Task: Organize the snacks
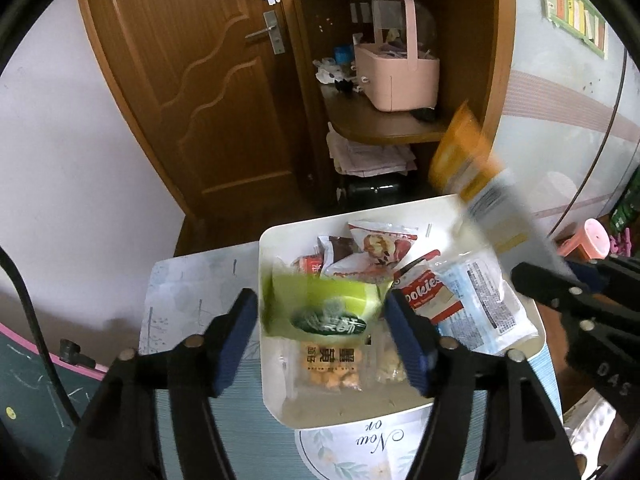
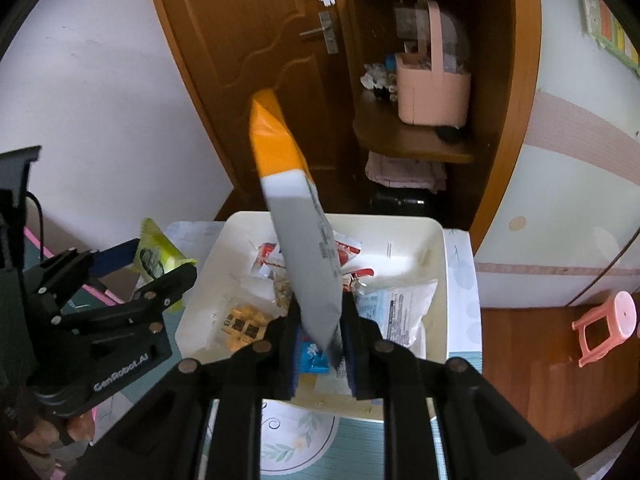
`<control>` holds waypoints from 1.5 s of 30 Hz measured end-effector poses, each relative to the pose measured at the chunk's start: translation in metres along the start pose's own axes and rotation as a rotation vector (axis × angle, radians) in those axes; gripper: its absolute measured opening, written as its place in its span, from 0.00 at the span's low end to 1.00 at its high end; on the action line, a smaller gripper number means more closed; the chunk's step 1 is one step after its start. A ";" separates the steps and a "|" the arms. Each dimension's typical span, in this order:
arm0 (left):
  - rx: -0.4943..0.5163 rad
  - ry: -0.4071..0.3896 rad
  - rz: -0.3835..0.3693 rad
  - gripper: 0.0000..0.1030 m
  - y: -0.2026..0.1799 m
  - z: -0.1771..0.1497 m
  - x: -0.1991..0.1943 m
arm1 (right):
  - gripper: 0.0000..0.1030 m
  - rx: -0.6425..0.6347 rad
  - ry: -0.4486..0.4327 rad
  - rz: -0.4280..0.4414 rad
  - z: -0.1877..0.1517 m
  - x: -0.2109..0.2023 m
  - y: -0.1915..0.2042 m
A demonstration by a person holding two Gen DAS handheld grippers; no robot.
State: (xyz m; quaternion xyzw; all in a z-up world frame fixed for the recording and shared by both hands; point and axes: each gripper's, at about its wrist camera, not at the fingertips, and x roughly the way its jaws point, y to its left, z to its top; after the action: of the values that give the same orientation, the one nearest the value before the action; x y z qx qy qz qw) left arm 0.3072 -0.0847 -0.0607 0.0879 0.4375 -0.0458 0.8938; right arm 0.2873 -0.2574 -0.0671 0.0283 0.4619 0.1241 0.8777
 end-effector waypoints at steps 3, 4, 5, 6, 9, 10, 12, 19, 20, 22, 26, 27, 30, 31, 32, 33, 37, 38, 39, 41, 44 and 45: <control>0.003 -0.004 -0.002 0.91 0.002 -0.002 0.002 | 0.23 0.010 0.018 -0.020 -0.001 0.010 0.001; 0.004 -0.005 -0.005 0.91 0.003 -0.003 0.003 | 0.27 0.012 0.025 -0.021 -0.001 0.013 0.002; 0.005 -0.001 -0.011 0.92 0.004 -0.004 0.003 | 0.32 0.015 0.030 -0.021 -0.002 0.014 0.002; 0.003 0.004 -0.017 0.92 0.005 -0.004 0.004 | 0.34 0.019 0.034 -0.023 -0.003 0.015 0.003; -0.009 0.022 -0.026 0.93 0.009 -0.006 0.006 | 0.40 0.030 0.040 -0.023 -0.007 0.017 0.004; -0.017 0.024 -0.030 0.93 0.011 -0.007 0.006 | 0.40 0.033 0.042 -0.024 -0.008 0.017 0.004; -0.027 0.027 -0.032 0.93 0.013 -0.008 0.005 | 0.41 0.039 0.045 -0.027 -0.009 0.017 0.005; -0.022 0.018 -0.029 0.93 0.015 -0.014 -0.005 | 0.41 0.055 0.046 -0.032 -0.017 0.012 0.009; -0.022 0.015 -0.029 0.93 0.016 -0.016 -0.008 | 0.41 0.058 0.047 -0.032 -0.018 0.011 0.009; -0.024 0.014 -0.032 0.93 0.017 -0.018 -0.011 | 0.41 0.067 0.051 -0.032 -0.021 0.008 0.011; -0.034 0.012 -0.042 0.93 0.019 -0.025 -0.022 | 0.41 0.073 0.052 -0.034 -0.029 0.002 0.014; -0.037 0.010 -0.042 0.93 0.019 -0.028 -0.024 | 0.41 0.075 0.052 -0.035 -0.031 0.000 0.016; -0.052 0.009 -0.053 0.93 0.021 -0.040 -0.037 | 0.41 0.089 0.052 -0.033 -0.041 -0.009 0.020; -0.057 0.009 -0.056 0.93 0.022 -0.046 -0.043 | 0.41 0.096 0.052 -0.031 -0.045 -0.012 0.021; -0.059 0.009 -0.057 0.93 0.023 -0.051 -0.048 | 0.41 0.104 0.054 -0.025 -0.051 -0.017 0.023; -0.061 0.007 -0.058 0.93 0.025 -0.057 -0.054 | 0.41 0.108 0.057 -0.022 -0.056 -0.021 0.025; -0.096 0.003 -0.066 0.93 0.034 -0.084 -0.085 | 0.41 0.127 0.068 -0.004 -0.078 -0.043 0.037; -0.110 0.007 -0.070 0.93 0.037 -0.092 -0.094 | 0.41 0.129 0.068 -0.005 -0.085 -0.051 0.042; -0.119 0.011 -0.074 0.93 0.040 -0.098 -0.102 | 0.41 0.130 0.067 -0.006 -0.090 -0.058 0.045; -0.132 0.008 -0.081 0.93 0.045 -0.110 -0.118 | 0.41 0.132 0.065 0.003 -0.100 -0.072 0.053; -0.143 0.001 -0.078 0.93 0.050 -0.125 -0.140 | 0.41 0.138 0.056 0.009 -0.114 -0.094 0.065; -0.148 0.000 -0.078 0.93 0.051 -0.129 -0.147 | 0.41 0.141 0.055 0.015 -0.117 -0.100 0.069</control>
State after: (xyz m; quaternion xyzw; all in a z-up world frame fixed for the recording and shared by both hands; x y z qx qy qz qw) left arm 0.1249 -0.0083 -0.0160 0.0045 0.4425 -0.0479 0.8955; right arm 0.1235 -0.2233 -0.0422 0.0899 0.4931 0.0985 0.8597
